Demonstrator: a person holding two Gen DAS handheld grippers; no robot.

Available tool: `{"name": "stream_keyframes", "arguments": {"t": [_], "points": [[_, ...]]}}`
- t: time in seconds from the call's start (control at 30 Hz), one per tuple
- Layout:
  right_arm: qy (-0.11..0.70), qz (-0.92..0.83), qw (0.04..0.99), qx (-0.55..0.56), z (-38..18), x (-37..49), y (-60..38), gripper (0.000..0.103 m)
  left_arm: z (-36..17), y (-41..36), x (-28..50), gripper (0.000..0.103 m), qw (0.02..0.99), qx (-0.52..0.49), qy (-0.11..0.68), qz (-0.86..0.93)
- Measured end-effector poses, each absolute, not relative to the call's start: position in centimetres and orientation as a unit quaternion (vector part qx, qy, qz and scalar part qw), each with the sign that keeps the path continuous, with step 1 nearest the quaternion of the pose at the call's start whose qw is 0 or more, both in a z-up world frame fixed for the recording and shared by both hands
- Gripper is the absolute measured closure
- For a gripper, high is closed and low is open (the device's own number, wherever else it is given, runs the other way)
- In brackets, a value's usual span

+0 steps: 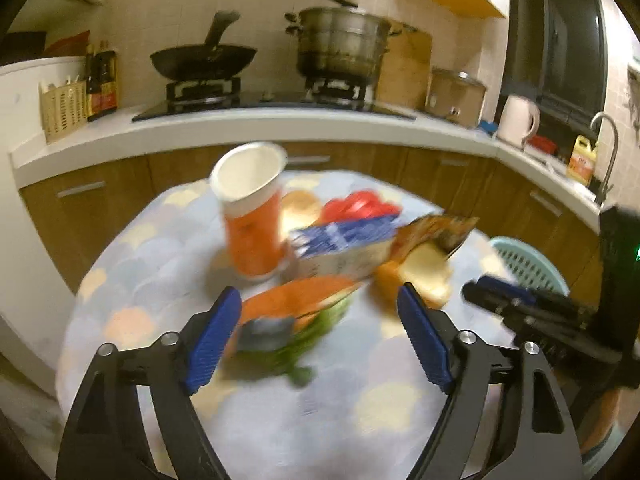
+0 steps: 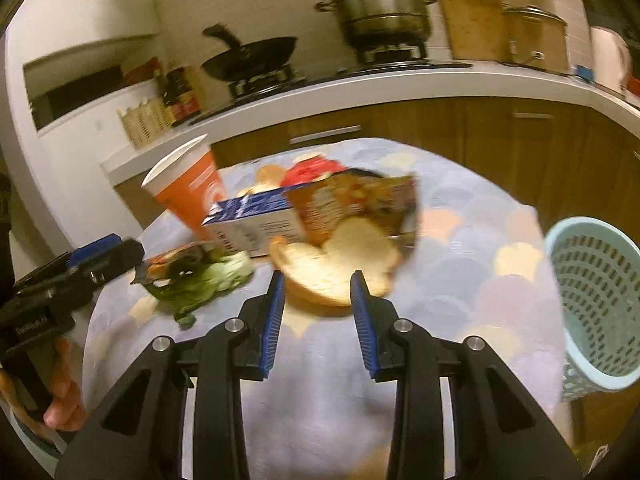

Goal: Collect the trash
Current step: 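Move both tools back over the table toward the remaining items, then grasp the orange snack bag with the left gripper while the right gripper grasps the bok choy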

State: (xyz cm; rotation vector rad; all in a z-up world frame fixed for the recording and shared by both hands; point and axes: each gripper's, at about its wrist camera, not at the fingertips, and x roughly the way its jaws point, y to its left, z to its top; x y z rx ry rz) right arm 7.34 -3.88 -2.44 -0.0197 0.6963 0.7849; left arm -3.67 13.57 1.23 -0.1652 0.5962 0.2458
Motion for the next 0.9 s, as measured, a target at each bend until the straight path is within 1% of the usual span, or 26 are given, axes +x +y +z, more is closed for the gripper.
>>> {"name": "stream_keyframes", "arguments": {"t": [0.17,0.3,0.37,0.43,0.47,0.5,0.53,0.57,0.63,0.77,0.8,0.9], "points": [[0.347,0.364,0.863,-0.036,-3.8,7.4,-2.0,0.072,-0.4,14.9,-2.9,0.025,0.939,-0.046,0.320,0.114],[0.342,0.363,0.866,-0.042,-3.9,7.4,-1.9,0.072,-1.5,15.2,-1.3,0.026,0.936,-0.033,0.333,0.111],[0.341,0.367,0.864,-0.042,-3.9,7.3,-1.9,0.072,-2.0,15.6,-0.6,0.033,0.934,-0.036,0.339,0.109],[0.328,0.379,0.864,-0.044,-3.7,6.9,-2.0,0.072,-2.5,15.9,0.2,0.049,0.929,-0.030,0.351,0.111],[0.321,0.386,0.864,-0.045,-3.5,6.6,-2.1,0.072,-2.7,16.0,0.4,0.050,0.928,-0.026,0.354,0.113],[0.312,0.395,0.863,-0.047,-3.3,6.3,-2.0,0.072,-2.7,16.0,0.5,0.054,0.928,-0.021,0.353,0.114],[0.309,0.400,0.862,-0.050,-3.2,6.1,-1.9,0.072,-2.7,16.1,0.6,0.065,0.929,-0.019,0.353,0.112],[0.305,0.406,0.860,-0.057,-3.1,5.8,-1.7,0.072,-2.8,16.2,0.6,0.070,0.929,-0.022,0.355,0.107],[0.306,0.412,0.856,-0.068,-3.1,5.4,-1.0,0.072,-2.8,16.6,0.4,0.083,0.930,-0.031,0.352,0.105],[0.328,0.429,0.839,-0.063,-2.9,5.0,0.8,0.072,-2.6,17.2,-0.7,0.092,0.935,-0.056,0.338,0.095],[0.333,0.427,0.838,-0.066,-2.9,4.9,1.3,0.072,-2.6,17.4,-1.1,0.096,0.936,-0.063,0.333,0.093],[0.365,0.423,0.826,-0.077,-3.4,5.0,3.7,0.072,-2.3,18.0,-2.3,0.097,0.940,-0.091,0.318,0.081]]}}
